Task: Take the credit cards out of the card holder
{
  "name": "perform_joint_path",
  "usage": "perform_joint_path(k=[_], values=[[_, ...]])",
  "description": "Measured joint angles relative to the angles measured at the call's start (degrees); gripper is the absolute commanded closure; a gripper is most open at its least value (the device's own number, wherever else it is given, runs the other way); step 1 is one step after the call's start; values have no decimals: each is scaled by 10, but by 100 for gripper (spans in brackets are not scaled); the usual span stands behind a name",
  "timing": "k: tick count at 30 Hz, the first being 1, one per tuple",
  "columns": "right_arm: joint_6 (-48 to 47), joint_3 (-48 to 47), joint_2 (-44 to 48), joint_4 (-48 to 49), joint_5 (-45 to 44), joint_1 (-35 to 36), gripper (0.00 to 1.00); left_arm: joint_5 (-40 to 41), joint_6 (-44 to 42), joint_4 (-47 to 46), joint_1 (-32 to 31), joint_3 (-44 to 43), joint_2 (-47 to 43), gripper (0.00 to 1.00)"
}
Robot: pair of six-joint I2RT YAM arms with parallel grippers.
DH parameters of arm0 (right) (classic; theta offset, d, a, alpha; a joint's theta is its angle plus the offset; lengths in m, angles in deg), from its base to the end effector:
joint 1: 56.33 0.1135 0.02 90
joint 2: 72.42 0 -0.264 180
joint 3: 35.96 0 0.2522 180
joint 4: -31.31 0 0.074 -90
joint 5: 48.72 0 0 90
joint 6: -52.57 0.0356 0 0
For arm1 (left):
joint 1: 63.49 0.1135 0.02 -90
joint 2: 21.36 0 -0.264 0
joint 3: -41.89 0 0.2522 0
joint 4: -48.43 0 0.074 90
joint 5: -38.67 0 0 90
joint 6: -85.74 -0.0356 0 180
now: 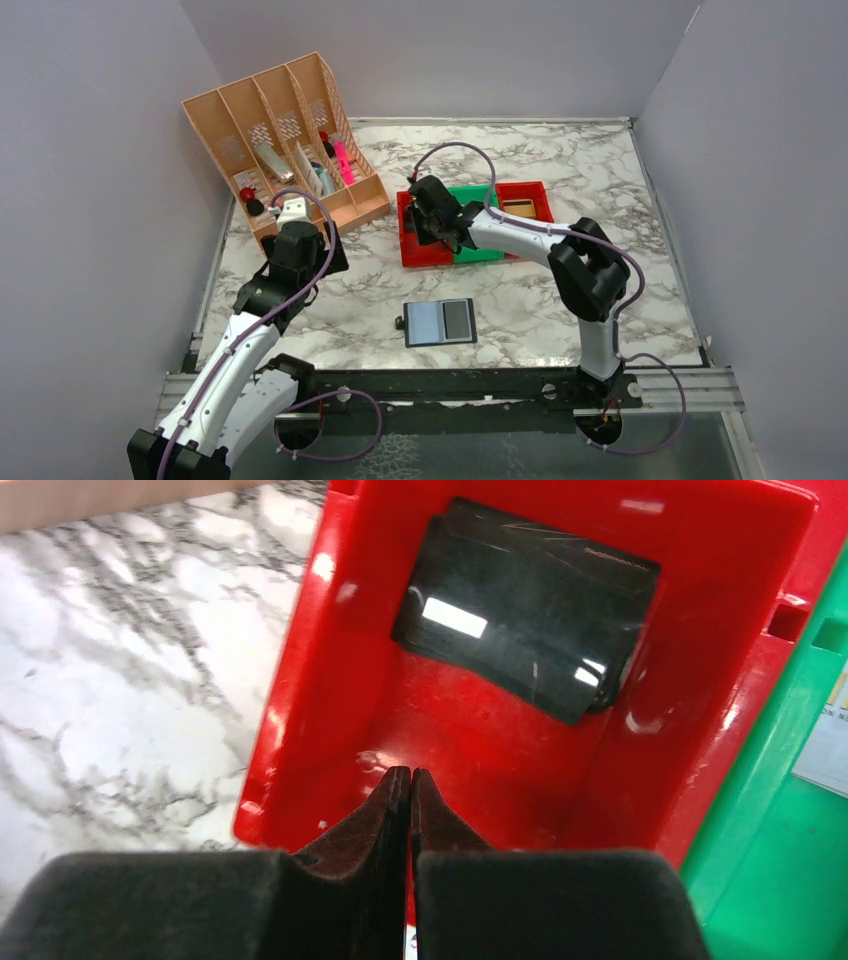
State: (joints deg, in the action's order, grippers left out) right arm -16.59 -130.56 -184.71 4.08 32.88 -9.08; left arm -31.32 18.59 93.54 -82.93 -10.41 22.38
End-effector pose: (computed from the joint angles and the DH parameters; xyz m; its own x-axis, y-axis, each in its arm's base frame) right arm 0.3010 0.3179 0.2040 -0.6814 -0.2187 -0.6985 -0.4428 0.8830 0.1555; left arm 0.1596 -0.0434 0.2696 -0.5383 -0.1970 -0.8194 -0.1688 0.9778 -0.1242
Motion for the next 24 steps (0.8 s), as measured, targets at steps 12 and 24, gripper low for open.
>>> perform_joint_path(k=[12, 24], values=[[16, -89, -93, -82, -72, 0, 90, -10, 0, 0, 0, 0, -2, 1], [12, -115, -123, -98, -153, -1, 90, -12, 0, 0, 0, 0, -5, 1]])
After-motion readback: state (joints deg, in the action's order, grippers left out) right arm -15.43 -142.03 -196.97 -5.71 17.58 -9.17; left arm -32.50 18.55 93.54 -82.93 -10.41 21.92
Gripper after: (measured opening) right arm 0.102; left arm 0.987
